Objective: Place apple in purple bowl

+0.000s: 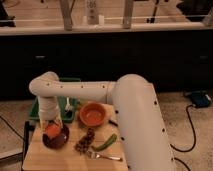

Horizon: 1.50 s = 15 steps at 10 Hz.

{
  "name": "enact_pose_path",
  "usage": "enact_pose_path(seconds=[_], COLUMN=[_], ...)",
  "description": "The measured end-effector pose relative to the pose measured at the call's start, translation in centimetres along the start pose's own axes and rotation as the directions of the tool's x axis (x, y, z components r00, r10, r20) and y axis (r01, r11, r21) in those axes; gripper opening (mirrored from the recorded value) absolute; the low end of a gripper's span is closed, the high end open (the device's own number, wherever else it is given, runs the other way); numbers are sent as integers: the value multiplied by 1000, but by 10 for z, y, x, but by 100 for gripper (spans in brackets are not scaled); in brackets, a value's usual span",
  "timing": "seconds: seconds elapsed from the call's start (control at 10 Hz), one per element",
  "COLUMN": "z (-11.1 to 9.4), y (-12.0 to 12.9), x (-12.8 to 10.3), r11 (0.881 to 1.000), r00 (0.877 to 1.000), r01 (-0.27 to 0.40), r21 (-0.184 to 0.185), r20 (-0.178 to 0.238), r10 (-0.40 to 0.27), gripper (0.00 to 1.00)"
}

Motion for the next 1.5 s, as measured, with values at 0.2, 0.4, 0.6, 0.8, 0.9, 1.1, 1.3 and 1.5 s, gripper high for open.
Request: enact_pose_path(seconds=[0.2,0.4,0.6,0.8,0.9,1.1,1.3,1.5], z=[0,1,1,1,1,-1,-3,-4], y=[0,0,-1,1,0,0,0,0], x=[0,0,-2,-5,-5,-6,-7,-7], r11=[1000,1000,1000,1000,1000,1000,1000,1000], r00=[1000,1000,1000,1000,1000,1000,1000,1000], r01=[-4,-4,-1,-1,2,5,10,11], r21=[1,0,0,-1,2,8,16,17], r20=[2,2,5,4,-2,-12,-23,-24], r10=[4,4,1,1,-2,-5,-10,-10], gripper=[80,80,80,80,80,80,80,80])
